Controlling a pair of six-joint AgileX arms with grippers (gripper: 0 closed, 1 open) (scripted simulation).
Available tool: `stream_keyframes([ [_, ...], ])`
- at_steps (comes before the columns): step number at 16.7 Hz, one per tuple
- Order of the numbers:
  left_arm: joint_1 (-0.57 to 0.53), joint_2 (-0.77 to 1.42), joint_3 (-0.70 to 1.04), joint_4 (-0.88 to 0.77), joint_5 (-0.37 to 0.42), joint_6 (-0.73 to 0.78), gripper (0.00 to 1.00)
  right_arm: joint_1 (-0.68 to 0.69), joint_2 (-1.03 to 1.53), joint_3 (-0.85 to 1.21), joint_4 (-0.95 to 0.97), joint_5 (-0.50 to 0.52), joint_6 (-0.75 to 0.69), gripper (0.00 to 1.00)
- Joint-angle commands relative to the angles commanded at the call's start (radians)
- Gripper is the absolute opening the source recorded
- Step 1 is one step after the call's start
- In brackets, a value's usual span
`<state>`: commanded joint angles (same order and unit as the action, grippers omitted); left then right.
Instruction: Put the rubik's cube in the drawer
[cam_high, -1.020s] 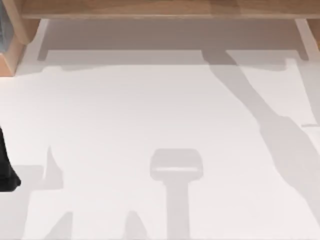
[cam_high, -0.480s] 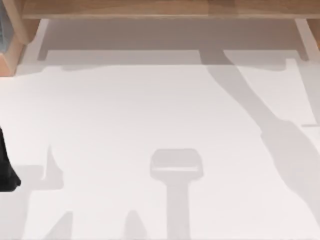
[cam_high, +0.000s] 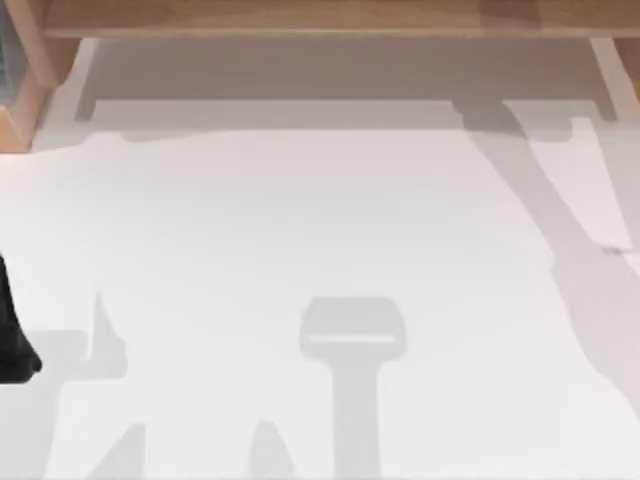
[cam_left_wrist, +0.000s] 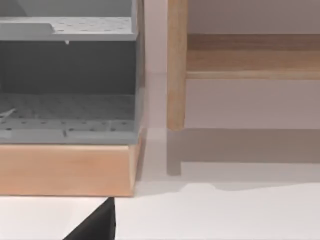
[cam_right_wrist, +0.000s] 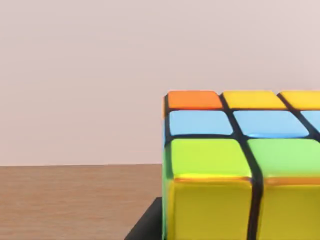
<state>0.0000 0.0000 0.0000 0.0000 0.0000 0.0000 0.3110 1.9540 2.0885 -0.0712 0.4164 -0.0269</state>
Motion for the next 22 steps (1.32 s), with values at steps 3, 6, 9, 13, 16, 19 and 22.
stream_keyframes([
  [3,0.0,0.0,0.0,0.0,0.0,0.0,1.0,-0.201,-0.017,0.105,-0.13,-0.055,-0.047,0.0],
  [6,0.0,0.0,0.0,0.0,0.0,0.0,1.0,-0.437,-0.008,0.22,-0.335,-0.098,-0.102,0.0],
  [9,0.0,0.0,0.0,0.0,0.0,0.0,1.0,-0.646,0.032,0.338,-0.603,-0.146,-0.165,0.0],
  [13,0.0,0.0,0.0,0.0,0.0,0.0,1.0,-0.794,0.18,0.467,-0.977,-0.238,-0.255,0.0],
  [16,0.0,0.0,0.0,0.0,0.0,0.0,1.0,-0.796,0.365,0.531,-1.215,-0.322,-0.308,0.0],
  [19,0.0,0.0,0.0,0.0,0.0,0.0,1.0,-0.74,0.545,0.584,-1.398,-0.385,-0.334,0.0],
  [22,0.0,0.0,0.0,0.0,0.0,0.0,1.0,-0.696,0.683,0.619,-1.503,-0.41,-0.335,0.0],
])
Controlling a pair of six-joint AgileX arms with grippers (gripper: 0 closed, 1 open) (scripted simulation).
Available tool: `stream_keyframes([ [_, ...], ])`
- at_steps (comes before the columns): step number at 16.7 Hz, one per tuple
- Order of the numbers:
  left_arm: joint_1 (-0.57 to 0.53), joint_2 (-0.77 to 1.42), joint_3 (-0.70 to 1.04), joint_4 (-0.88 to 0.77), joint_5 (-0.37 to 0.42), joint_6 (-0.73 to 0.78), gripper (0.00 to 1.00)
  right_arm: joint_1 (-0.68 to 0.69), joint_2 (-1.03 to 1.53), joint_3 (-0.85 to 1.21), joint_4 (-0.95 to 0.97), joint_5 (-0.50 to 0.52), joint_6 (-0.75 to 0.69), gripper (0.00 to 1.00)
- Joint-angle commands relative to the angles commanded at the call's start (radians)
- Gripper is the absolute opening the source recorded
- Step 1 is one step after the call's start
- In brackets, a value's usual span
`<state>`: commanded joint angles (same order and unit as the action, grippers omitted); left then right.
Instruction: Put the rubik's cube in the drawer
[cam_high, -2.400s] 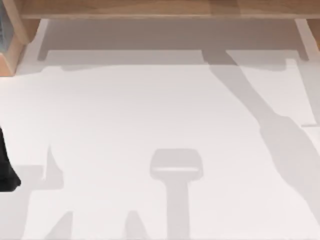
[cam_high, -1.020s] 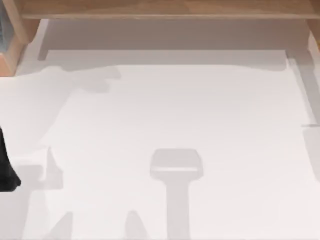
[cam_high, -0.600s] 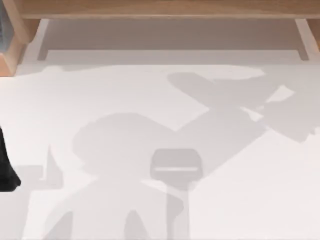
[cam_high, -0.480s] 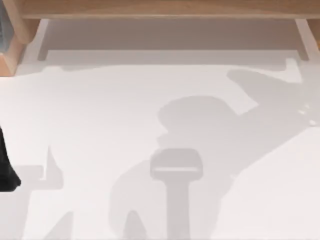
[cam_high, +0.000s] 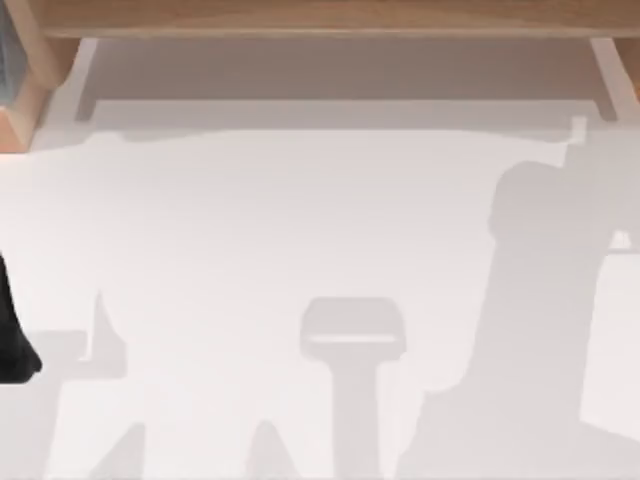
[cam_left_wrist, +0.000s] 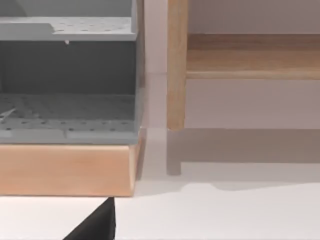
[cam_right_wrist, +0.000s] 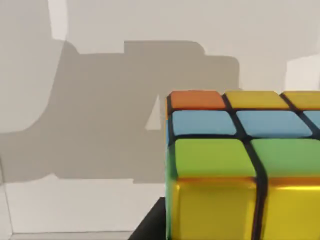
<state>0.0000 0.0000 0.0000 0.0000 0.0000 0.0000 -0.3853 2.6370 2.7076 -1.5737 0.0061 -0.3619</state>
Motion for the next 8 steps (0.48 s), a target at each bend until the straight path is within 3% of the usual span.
stream_keyframes([
  [7,0.0,0.0,0.0,0.0,0.0,0.0,1.0,0.006,0.057,0.014,-0.025,-0.003,0.007,0.0],
  [8,0.0,0.0,0.0,0.0,0.0,0.0,1.0,0.006,0.057,0.014,-0.025,-0.003,0.007,0.08],
])
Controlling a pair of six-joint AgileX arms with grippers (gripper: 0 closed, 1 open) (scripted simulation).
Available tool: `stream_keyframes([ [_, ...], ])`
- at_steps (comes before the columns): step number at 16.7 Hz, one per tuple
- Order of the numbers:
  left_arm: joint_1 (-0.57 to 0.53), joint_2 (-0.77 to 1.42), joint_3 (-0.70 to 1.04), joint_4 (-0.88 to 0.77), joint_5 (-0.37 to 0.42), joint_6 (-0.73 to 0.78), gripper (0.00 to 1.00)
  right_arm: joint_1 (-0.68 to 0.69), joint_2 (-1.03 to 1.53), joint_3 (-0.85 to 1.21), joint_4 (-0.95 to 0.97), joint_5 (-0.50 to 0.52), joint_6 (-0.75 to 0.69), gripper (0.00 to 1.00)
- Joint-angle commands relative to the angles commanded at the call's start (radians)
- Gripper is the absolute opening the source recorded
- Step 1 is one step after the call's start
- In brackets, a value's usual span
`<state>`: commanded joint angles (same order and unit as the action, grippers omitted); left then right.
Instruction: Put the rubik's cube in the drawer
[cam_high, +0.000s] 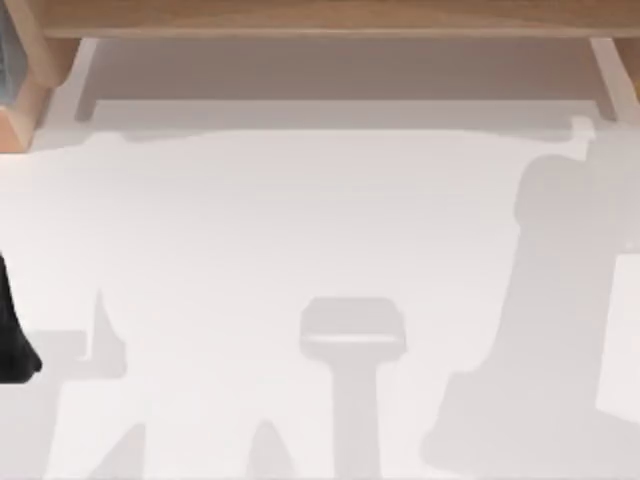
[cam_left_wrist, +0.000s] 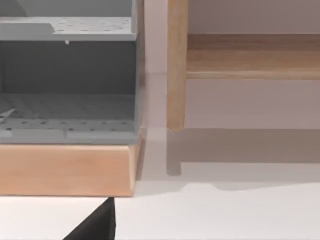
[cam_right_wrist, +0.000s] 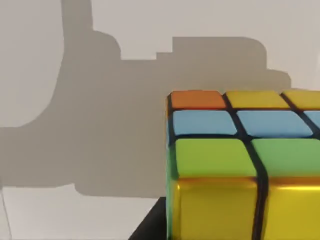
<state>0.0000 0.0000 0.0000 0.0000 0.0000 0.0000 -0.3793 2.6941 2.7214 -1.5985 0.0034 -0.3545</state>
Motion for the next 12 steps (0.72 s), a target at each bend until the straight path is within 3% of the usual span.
stream_keyframes([
  [12,0.0,0.0,0.0,0.0,0.0,0.0,1.0,0.0,0.0,0.0,0.0,0.0,0.0,0.98],
])
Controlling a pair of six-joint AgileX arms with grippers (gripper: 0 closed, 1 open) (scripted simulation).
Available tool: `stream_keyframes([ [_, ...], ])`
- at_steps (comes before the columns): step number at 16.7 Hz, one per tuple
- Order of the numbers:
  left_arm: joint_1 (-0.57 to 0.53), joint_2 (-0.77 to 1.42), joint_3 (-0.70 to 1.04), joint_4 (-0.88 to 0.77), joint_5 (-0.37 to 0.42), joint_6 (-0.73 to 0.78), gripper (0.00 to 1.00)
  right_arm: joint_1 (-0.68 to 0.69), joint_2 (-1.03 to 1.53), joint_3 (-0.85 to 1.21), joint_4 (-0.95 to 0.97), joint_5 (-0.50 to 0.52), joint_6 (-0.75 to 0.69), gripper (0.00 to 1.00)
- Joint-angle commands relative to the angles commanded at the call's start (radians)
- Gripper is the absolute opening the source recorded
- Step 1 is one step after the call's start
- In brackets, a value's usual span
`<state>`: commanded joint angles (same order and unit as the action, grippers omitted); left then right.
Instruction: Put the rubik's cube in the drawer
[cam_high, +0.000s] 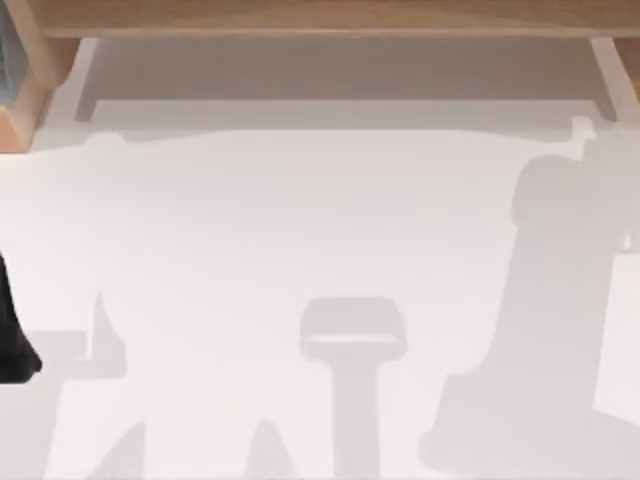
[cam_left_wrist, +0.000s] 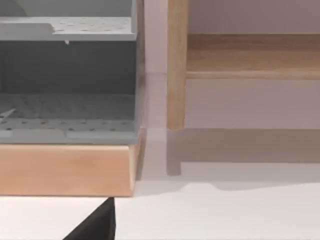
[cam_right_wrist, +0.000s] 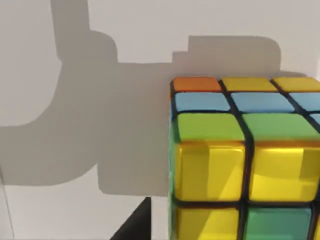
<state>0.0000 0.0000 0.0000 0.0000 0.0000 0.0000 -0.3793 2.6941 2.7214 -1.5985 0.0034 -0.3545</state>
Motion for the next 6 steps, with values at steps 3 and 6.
stream_keyframes([
  [3,0.0,0.0,0.0,0.0,0.0,0.0,1.0,0.0,0.0,0.0,0.0,0.0,0.0,1.0],
  [6,0.0,0.0,0.0,0.0,0.0,0.0,1.0,0.0,0.0,0.0,0.0,0.0,0.0,1.0],
])
